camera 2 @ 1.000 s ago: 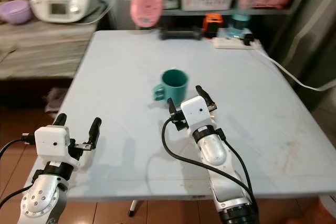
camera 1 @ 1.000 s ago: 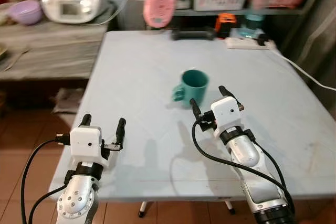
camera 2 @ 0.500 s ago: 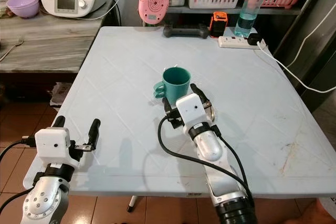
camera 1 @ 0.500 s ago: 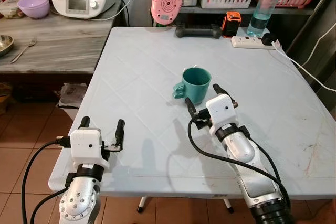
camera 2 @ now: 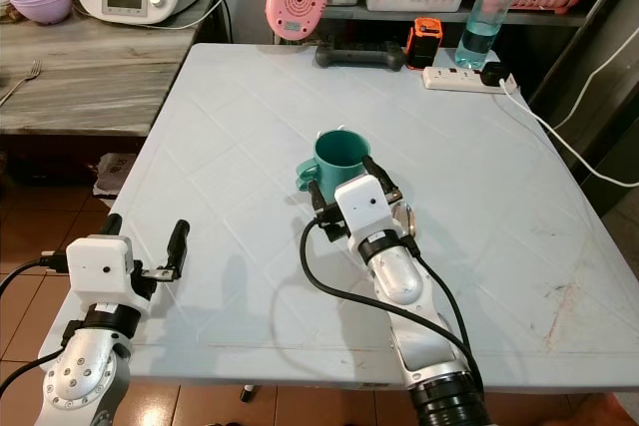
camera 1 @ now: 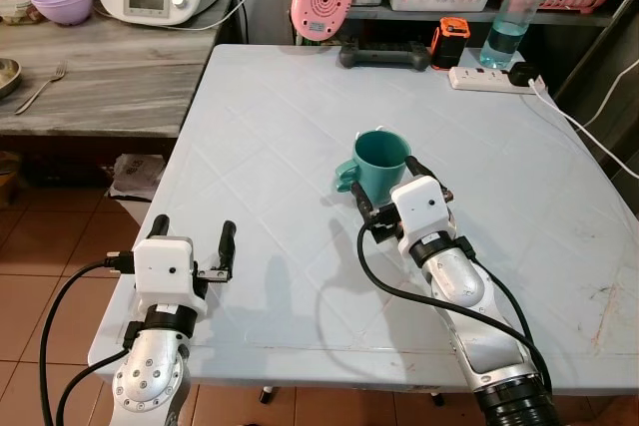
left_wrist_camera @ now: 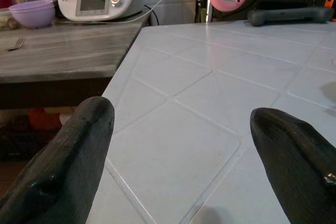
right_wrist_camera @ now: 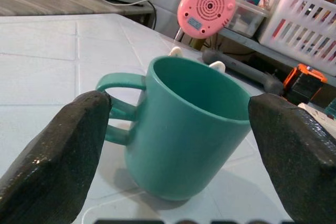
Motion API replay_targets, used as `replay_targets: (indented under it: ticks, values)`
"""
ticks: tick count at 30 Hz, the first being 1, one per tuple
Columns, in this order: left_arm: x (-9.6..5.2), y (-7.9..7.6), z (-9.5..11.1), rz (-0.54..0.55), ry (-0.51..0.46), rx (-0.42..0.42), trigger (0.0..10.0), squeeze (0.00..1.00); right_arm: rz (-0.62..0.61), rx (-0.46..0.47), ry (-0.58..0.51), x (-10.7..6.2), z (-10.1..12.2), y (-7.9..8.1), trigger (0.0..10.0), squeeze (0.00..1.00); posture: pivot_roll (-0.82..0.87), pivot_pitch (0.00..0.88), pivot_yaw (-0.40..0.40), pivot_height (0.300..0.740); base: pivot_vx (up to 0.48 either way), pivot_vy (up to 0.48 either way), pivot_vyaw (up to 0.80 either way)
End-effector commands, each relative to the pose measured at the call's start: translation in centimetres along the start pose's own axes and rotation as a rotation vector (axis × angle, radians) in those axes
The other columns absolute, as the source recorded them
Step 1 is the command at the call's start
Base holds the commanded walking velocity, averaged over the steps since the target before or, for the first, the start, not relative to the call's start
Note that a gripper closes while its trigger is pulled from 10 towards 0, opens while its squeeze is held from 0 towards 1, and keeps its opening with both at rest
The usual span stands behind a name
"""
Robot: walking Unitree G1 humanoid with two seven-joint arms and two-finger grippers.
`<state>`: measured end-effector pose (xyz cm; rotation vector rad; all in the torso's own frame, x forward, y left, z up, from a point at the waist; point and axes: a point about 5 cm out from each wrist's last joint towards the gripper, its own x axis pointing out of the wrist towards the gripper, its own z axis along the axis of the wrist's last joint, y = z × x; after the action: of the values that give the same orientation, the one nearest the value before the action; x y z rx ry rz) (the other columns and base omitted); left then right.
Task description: Setting the table
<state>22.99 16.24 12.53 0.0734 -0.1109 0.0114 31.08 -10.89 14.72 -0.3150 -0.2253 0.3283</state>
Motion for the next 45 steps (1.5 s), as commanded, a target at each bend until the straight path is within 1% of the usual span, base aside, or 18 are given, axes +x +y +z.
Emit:
replay_targets:
  ticks: [1,5,10,16,27,28,29,35,40,41,42,45]
  values:
    - [0.1,-0.1,0.0,-0.002,0.004,0.007,10.0,0.00,-0.014,0.003,0.004,-0.2,-0.3,-0.2,10.0,0.00,-0.01,0.095,-0.003,0.740,0.000,0.000,0.00]
    - [0.7,-0.2,0.0,-0.015,-0.002,0.010,10.0,0.00,-0.042,0.010,0.011,-0.3,-0.4,-0.5,10.0,0.00,-0.02,0.078,0.009,0.740,0.000,0.000,0.00]
    - [1.2,-0.2,0.1,-0.032,-0.008,0.010,10.0,0.00,-0.077,0.007,0.012,-0.6,-0.3,-1.0,10.0,0.00,-0.06,0.082,0.035,0.740,0.000,0.000,0.00]
    - [1.9,-0.2,0.1,-0.041,-0.005,0.021,10.0,0.00,-0.124,0.002,0.033,-1.5,-0.8,-1.5,10.0,0.00,-0.09,0.100,0.068,0.740,0.000,0.000,0.00]
    - [2.4,-0.3,0.1,-0.046,-0.007,0.034,10.0,0.00,-0.143,0.013,0.038,-2.3,-0.9,-1.6,10.0,0.00,-0.10,0.094,0.088,0.740,0.000,0.000,0.00]
    - [2.4,0.0,0.0,-0.037,-0.001,0.036,10.0,0.00,-0.149,0.013,0.039,-2.4,-0.8,-1.7,10.0,0.00,-0.11,0.098,0.093,0.740,0.000,0.000,0.00]
    - [2.3,0.3,-0.2,-0.031,0.007,0.042,10.0,0.00,-0.152,0.013,0.039,-2.5,-0.7,-1.6,10.0,0.00,-0.11,0.098,0.093,0.740,0.000,0.000,0.00]
    - [1.7,0.4,-0.7,-0.035,0.030,0.046,10.0,0.00,-0.170,0.011,0.048,-3.0,-0.8,-1.9,10.0,0.00,-0.11,0.102,0.098,0.740,0.000,0.000,0.00]
    - [0.7,0.8,-1.2,-0.052,0.056,0.059,10.0,0.00,-0.152,0.053,0.086,-4.2,-1.2,-1.6,10.0,0.00,-0.11,0.111,0.094,0.740,0.000,0.000,0.00]
    - [0.5,0.8,-1.3,-0.056,0.060,0.060,10.0,0.00,-0.148,0.056,0.090,-4.3,-1.3,-1.6,10.0,0.00,-0.12,0.117,0.094,0.740,0.000,0.000,0.00]
    - [0.2,0.9,-1.5,-0.064,0.072,0.065,10.0,0.00,-0.136,0.054,0.095,-4.8,-1.3,-1.5,10.0,0.00,-0.12,0.120,0.095,0.740,0.000,0.000,0.00]
    - [-0.1,0.9,-1.8,-0.093,0.088,0.065,10.0,0.00,-0.131,0.053,0.113,-5.9,-1.4,-1.4,10.0,0.00,-0.13,0.129,0.102,0.740,0.000,0.000,0.00]
